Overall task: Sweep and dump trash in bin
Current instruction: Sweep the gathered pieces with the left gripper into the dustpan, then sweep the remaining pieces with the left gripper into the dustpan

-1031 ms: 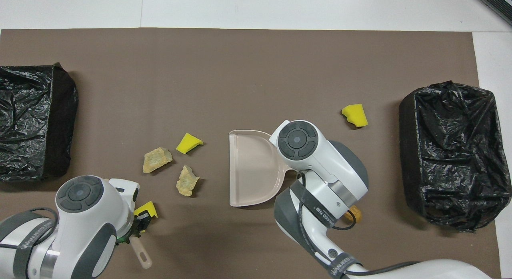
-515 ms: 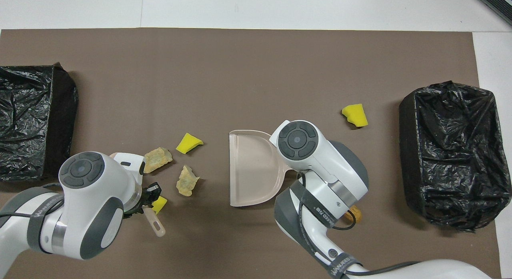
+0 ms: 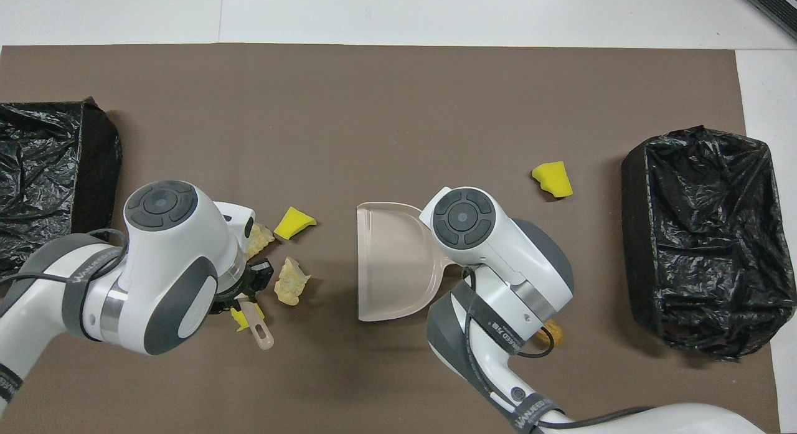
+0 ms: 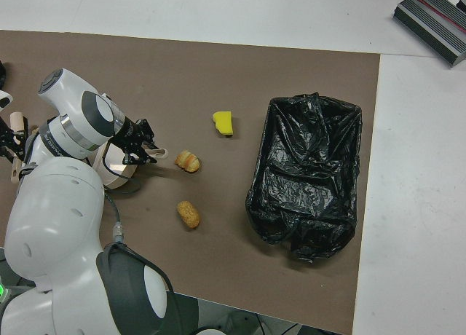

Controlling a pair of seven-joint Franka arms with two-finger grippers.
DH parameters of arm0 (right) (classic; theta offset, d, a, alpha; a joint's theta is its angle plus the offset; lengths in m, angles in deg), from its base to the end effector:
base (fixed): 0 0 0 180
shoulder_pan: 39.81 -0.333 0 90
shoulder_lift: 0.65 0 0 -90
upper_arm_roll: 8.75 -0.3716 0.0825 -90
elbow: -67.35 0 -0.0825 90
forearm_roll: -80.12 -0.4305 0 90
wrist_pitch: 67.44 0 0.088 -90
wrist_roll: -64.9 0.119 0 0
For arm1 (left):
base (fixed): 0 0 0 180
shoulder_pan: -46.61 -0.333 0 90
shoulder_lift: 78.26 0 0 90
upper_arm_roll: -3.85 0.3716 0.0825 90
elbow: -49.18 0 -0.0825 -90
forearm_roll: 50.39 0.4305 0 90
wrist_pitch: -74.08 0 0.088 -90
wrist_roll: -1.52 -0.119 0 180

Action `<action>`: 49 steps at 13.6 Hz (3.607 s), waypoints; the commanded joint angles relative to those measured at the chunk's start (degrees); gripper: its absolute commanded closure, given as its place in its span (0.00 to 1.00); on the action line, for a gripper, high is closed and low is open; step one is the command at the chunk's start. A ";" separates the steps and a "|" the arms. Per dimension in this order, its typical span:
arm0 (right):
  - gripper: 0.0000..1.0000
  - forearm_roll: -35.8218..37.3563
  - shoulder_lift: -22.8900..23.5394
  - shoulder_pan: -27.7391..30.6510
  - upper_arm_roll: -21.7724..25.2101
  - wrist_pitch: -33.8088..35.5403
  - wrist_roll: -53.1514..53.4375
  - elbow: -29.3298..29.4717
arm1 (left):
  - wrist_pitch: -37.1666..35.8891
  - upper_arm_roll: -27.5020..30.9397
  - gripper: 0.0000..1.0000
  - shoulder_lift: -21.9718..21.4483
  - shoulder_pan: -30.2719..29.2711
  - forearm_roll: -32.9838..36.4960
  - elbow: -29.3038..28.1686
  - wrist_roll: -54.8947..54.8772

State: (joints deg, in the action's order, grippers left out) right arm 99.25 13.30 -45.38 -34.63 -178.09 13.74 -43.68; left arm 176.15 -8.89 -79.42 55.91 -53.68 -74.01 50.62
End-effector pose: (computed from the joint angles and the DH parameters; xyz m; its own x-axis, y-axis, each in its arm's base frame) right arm 0.5545 0.2946 0.3729 -0.0332 0.9604 -0.2765 0.9975 0.0146 -0.0692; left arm 0.4852 -0.2028 0.4058 0.8354 0.4856 -0.2574 0.4353 -0.8705 -0.2296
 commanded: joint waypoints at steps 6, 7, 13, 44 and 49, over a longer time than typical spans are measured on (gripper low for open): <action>1.00 -0.49 -0.86 0.82 -0.48 -0.27 0.63 -1.29 | -4.52 -0.61 1.00 -12.37 0.72 0.91 -14.88 -9.25; 1.00 -0.49 -0.86 0.82 -0.48 -0.36 0.63 -1.29 | -3.98 -0.70 1.00 -12.37 0.72 0.91 -15.15 -16.07; 1.00 -0.49 -0.86 0.82 -0.48 -0.36 0.63 -1.29 | 6.27 -1.93 1.00 -10.01 0.81 0.30 -15.07 -22.91; 1.00 -0.49 -0.77 0.99 -0.48 -0.18 0.63 -1.29 | 11.49 5.70 1.00 9.84 -0.86 3.19 12.86 -53.82; 1.00 -0.49 -0.86 0.91 -0.48 -0.27 1.77 -1.29 | 12.02 6.33 1.00 13.99 -0.33 3.55 13.32 -62.55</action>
State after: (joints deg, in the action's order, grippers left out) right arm 99.25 13.31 -45.34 -34.62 -178.11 14.10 -43.73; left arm 188.14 -2.53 -66.59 54.69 -51.45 -61.72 -10.27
